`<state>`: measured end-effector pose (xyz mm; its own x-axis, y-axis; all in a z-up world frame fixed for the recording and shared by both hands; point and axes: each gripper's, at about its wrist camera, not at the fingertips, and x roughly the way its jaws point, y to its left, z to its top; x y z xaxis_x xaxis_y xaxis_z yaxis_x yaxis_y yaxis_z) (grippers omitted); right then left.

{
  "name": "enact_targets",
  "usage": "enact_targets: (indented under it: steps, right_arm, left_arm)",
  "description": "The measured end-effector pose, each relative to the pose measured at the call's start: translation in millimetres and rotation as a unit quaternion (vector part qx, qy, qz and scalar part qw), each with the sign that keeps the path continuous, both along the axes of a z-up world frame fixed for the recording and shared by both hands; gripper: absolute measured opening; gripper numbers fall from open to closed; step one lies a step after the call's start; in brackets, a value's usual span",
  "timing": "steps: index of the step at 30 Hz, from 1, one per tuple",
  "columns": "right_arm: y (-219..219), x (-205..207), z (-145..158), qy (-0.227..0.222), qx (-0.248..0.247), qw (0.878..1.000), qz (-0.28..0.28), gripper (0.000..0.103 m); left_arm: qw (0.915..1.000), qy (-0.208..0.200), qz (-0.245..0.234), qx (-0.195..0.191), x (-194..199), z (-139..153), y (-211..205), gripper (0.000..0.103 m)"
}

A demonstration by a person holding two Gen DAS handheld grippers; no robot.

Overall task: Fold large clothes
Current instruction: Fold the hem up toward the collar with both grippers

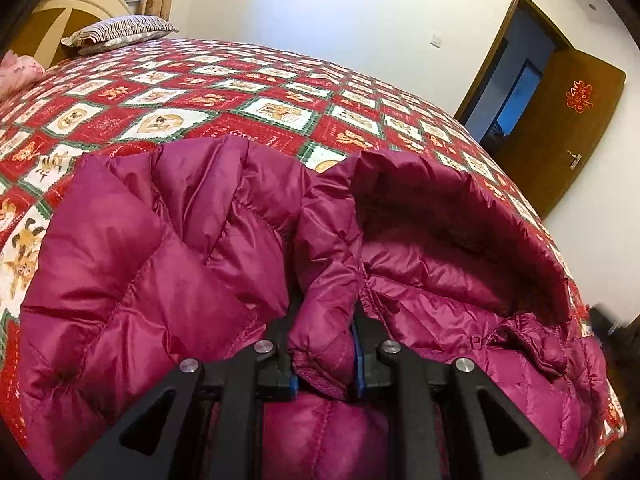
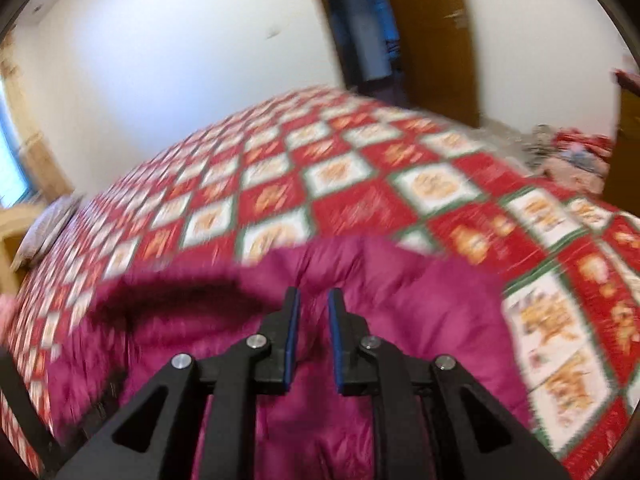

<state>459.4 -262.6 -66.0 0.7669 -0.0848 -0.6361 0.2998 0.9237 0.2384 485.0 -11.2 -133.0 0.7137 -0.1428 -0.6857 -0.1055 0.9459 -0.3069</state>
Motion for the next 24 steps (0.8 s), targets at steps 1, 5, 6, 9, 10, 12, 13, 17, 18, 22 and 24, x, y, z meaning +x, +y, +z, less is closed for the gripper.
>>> enact_targets:
  steps: [1, 5, 6, 9, 10, 12, 13, 17, 18, 22, 24]
  right_arm:
    - [-1, 6, 9, 0.004, -0.007, 0.999, -0.037, 0.024]
    - [8, 55, 19, 0.023, 0.031, 0.999, -0.027, 0.024]
    - [18, 74, 14, 0.047, 0.03, 0.998, 0.0, 0.024]
    - [34, 91, -6, 0.095, 0.049, 0.992, 0.061, 0.024]
    - [38, 89, -15, 0.11, 0.047, 0.99, 0.078, 0.024]
    - [39, 79, -34, 0.14, 0.02, 0.986, 0.085, 0.018]
    - [37, 76, -41, 0.144, 0.019, 0.985, 0.09, 0.016]
    - [27, 55, -52, 0.082, 0.006, 0.988, 0.128, 0.015]
    - [27, 52, -52, 0.075, 0.005, 0.989, 0.126, 0.015]
    - [42, 46, -48, 0.071, -0.049, 0.989, 0.123, 0.015]
    - [42, 50, -48, 0.067, -0.053, 0.989, 0.121, 0.015]
  left_arm:
    - [1.0, 0.0, 0.0, 0.002, 0, 0, -1, 0.021]
    - [0.9999, 0.0, 0.0, 0.013, -1, -1, -2, 0.021]
    - [0.9999, 0.0, 0.0, 0.014, -1, 0, -2, 0.021]
    - [1.0, -0.001, -0.001, 0.008, -1, -1, -1, 0.021]
    - [1.0, -0.002, 0.0, 0.005, -2, -1, 0, 0.021]
    - [1.0, -0.002, -0.001, 0.002, -1, -1, 0, 0.021]
    - [1.0, -0.002, -0.002, 0.0, -1, -1, 1, 0.021]
    - [0.9997, -0.002, -0.012, -0.019, -1, -2, 4, 0.022]
    - [0.9995, 0.0, -0.016, -0.028, -2, -2, 6, 0.022]
    - [0.9981, 0.002, -0.061, -0.005, -15, 15, 9, 0.024]
    - [0.9969, -0.02, -0.066, 0.036, -29, 35, 7, 0.025]
